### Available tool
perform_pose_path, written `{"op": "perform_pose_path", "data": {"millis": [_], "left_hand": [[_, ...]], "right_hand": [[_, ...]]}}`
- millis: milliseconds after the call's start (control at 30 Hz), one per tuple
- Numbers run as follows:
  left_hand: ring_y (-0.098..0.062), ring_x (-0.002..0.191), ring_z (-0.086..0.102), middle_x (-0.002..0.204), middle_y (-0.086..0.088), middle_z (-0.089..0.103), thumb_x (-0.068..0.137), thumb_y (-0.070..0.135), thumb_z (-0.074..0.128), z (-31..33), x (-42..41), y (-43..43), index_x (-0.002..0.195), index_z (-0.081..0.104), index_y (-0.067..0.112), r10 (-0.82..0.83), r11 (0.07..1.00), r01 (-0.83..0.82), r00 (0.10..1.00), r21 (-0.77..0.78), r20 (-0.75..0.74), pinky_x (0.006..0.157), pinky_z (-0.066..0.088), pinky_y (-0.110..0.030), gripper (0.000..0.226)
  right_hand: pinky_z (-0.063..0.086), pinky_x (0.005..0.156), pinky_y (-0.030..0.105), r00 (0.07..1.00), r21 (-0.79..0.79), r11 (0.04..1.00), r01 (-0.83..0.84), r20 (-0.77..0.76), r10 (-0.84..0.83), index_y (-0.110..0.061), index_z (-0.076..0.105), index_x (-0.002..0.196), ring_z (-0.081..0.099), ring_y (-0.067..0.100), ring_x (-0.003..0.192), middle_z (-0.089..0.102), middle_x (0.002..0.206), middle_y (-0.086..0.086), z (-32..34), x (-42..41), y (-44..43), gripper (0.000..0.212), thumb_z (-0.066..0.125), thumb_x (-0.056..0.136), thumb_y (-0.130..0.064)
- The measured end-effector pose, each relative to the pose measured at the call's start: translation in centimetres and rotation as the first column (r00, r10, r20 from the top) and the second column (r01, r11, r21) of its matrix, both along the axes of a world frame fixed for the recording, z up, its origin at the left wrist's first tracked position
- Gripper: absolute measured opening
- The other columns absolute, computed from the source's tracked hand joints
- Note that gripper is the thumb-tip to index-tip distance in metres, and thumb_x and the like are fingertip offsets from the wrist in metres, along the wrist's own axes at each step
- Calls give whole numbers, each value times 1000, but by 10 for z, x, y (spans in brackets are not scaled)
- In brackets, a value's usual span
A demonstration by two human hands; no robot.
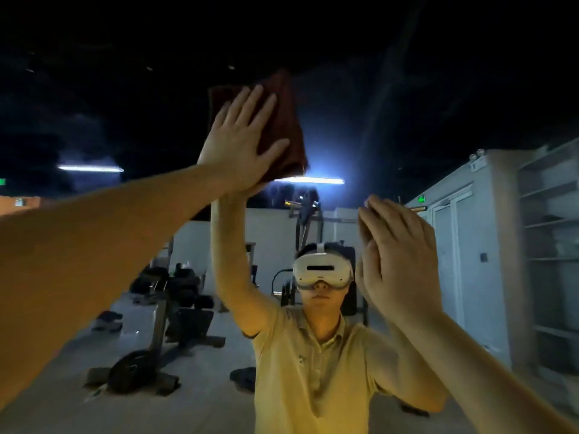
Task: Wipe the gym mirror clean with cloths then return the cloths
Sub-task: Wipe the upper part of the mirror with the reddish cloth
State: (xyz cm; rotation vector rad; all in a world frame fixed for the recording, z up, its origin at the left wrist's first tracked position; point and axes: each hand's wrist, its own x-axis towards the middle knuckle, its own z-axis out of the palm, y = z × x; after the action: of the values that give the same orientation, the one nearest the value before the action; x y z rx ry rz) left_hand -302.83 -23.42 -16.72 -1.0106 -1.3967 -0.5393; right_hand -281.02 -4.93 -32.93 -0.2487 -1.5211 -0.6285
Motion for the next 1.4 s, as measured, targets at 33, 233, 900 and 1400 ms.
{"op": "perform_pose_path", "data": {"millis": [33,233,900,1400], "left_hand": [[-27,163,2,176,-9,7,105,66,23,5,8,5,169,12,18,-32,995,22,994,95,103,131,7,-50,81],[-29,163,4,175,-10,9,106,58,30,-111,42,47,168,13,17,-87,980,32,958,-197,-274,131,7,-55,76],[-23,163,-2,177,-5,3,111,50,27,43,158,111,168,10,18,-116,975,75,974,-208,-193,129,-2,-41,67],[-31,162,0,175,-17,2,109,49,32,56,147,103,167,9,4,-89,992,78,991,102,105,131,4,-49,77]], "right_hand": [[32,120,50,1000,13,1000,-13,-6,13,-13,54,145,44,28,143,52,153,7,1,0,1,52,42,96,-23],[37,102,44,998,65,997,-35,-58,39,-9,63,123,53,30,117,61,126,11,42,13,-8,42,40,89,-18],[15,130,48,952,-216,974,66,-278,-127,-2,42,155,29,28,155,35,165,14,89,39,39,56,36,102,-17],[11,131,49,966,-186,956,225,-89,-245,-3,21,163,10,27,161,16,172,15,78,48,40,72,13,105,-45]]}}
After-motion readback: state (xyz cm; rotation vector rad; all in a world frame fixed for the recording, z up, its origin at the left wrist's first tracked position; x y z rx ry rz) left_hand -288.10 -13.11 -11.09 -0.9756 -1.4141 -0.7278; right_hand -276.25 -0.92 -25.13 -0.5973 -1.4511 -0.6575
